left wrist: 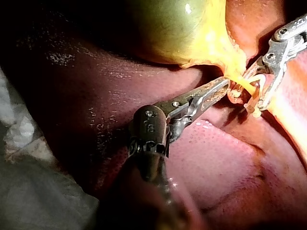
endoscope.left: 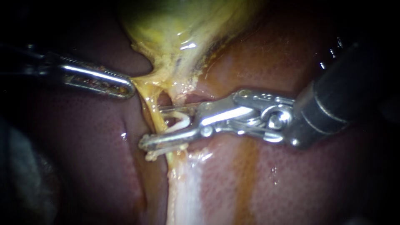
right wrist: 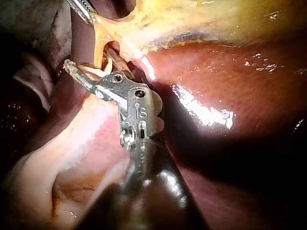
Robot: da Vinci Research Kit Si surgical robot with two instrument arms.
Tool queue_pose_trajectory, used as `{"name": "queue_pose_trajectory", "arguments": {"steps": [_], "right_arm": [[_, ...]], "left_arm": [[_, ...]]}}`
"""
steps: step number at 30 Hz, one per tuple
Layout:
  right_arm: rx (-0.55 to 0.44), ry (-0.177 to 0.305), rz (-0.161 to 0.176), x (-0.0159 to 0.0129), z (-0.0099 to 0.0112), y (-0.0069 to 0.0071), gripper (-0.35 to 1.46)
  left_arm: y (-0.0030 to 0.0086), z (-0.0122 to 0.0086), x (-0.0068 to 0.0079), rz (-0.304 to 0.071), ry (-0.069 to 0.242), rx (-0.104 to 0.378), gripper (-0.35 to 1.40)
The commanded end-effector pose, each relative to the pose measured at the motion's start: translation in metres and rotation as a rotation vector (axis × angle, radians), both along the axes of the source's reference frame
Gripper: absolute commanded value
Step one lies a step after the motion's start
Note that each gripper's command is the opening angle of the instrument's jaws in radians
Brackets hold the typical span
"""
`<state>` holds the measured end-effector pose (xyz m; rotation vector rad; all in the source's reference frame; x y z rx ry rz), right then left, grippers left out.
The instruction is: Clipping third clip left tube
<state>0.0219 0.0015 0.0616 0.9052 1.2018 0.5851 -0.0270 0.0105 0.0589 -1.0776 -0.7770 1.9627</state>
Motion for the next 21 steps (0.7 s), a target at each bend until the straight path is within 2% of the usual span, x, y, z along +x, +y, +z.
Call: {"name": "queue_pose_trajectory", "arguments": {"steps": [1, 8, 14, 21], "right_arm": [[0.006, 0.008, 0.003, 0.0004, -0.0001, 0.0000, 0.46], [0.047, 0.055, 0.032, 0.0026, -0.0006, 0.0002, 0.46], [0.056, 0.071, 0.043, 0.0026, -0.0013, 0.0009, 0.45], [0.083, 0.114, 0.065, 0.0024, -0.0043, 0.0023, 0.44]], "left_arm": [[0.0000, 0.0000, 0.0000, 0.000, 0.000, 0.000, -0.35], [0.0000, 0.0001, -0.0001, 0.000, 0.000, -0.001, -0.35], [0.0000, 0.0002, -0.0001, 0.000, 0.000, -0.001, -0.35], [0.0000, 0.0003, -0.0001, 0.000, 0.000, -0.001, -0.35]]}}
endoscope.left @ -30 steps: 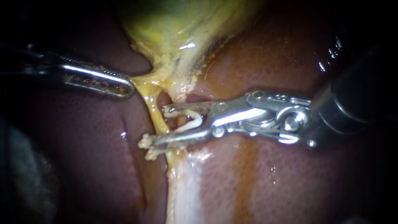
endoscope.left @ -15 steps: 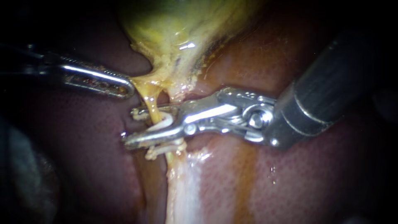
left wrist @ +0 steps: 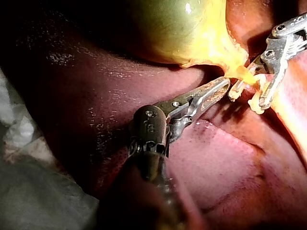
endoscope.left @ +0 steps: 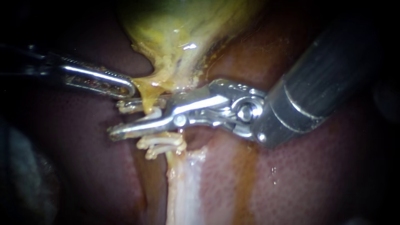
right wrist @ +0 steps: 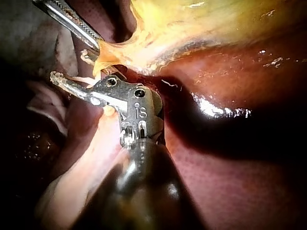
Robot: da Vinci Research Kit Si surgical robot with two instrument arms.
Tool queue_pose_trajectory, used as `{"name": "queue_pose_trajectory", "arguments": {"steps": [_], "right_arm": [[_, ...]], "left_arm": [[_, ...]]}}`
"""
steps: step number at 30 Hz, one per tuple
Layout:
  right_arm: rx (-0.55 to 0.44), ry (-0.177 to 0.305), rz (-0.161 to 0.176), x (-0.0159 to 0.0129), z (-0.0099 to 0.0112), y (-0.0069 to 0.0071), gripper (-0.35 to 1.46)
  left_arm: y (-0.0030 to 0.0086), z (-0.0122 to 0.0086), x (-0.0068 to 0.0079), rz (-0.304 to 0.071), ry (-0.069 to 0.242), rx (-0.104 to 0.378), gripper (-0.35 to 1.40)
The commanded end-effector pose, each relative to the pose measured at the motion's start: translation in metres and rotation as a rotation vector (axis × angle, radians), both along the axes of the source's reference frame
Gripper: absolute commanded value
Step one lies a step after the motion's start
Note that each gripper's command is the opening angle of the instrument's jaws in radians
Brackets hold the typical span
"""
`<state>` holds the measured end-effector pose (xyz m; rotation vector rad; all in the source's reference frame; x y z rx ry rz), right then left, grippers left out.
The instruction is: Clipping third clip left tube
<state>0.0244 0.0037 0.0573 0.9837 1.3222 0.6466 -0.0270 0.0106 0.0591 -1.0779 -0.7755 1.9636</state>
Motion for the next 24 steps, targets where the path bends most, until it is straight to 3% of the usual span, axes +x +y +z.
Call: {"name": "queue_pose_trajectory", "arguments": {"steps": [1, 8, 13, 24], "right_arm": [[0.004, 0.008, 0.004, 0.0000, -0.0007, 0.0002, 0.44], [0.024, 0.028, 0.013, -0.0003, -0.0035, 0.0013, 0.42], [0.030, 0.030, 0.011, -0.0009, -0.0042, 0.0020, 0.34], [0.112, 0.016, 0.000, -0.0023, -0.0035, 0.0026, -0.18]], "left_arm": [[0.0000, 0.0000, 0.0000, 0.001, -0.001, 0.000, -0.35], [0.0000, 0.0001, 0.0001, 0.001, -0.001, 0.000, -0.35], [0.0001, 0.0001, 0.0002, 0.001, -0.001, 0.000, -0.35], [0.0001, 0.0001, 0.0002, 0.001, -0.001, 0.000, -0.35]]}}
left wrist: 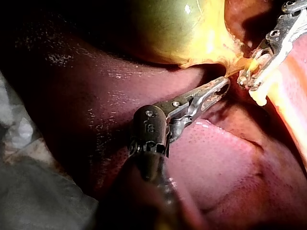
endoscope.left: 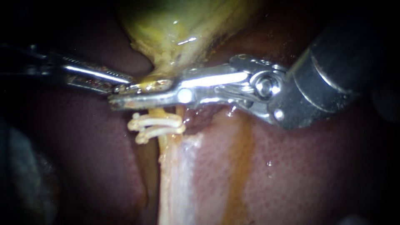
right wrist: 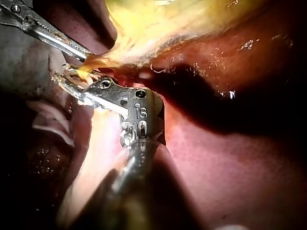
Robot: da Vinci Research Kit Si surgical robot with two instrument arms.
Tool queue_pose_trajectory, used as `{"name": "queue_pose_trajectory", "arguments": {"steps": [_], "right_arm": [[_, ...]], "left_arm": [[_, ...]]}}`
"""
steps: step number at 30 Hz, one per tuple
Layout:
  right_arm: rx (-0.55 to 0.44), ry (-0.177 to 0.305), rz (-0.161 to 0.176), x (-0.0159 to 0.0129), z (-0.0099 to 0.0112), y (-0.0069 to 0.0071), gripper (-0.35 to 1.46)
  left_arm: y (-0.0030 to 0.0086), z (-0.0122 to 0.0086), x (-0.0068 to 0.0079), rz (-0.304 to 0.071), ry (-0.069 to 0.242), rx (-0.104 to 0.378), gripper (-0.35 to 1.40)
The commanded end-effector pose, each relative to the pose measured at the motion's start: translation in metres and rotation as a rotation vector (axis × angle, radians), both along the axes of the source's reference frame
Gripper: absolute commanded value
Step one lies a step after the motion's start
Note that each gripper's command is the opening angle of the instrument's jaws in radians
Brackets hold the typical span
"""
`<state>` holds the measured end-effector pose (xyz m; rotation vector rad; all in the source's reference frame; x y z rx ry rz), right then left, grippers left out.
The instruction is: Clipping third clip left tube
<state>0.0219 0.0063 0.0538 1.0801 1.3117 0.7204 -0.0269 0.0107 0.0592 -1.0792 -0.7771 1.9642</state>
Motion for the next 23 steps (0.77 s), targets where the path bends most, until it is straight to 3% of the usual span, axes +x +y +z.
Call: {"name": "queue_pose_trajectory", "arguments": {"steps": [1, 3, 6, 23], "right_arm": [[0.013, -0.002, -0.001, 0.0001, 0.0000, 0.0000, -0.24], [0.053, -0.010, -0.006, -0.0002, -0.0001, -0.0001, -0.35], [0.088, -0.015, -0.008, -0.0005, 0.0000, -0.0001, -0.35], [0.085, -0.016, -0.012, -0.0007, 0.0003, -0.0004, -0.35]], "left_arm": [[0.0000, 0.0000, 0.0000, 0.000, 0.000, 0.000, -0.35], [0.0000, 0.0000, 0.0000, 0.000, 0.000, 0.000, -0.35], [0.0000, 0.0000, 0.0000, 0.000, 0.000, 0.000, -0.35], [0.0000, 0.0003, 0.0000, 0.000, 0.001, -0.001, -0.35]]}}
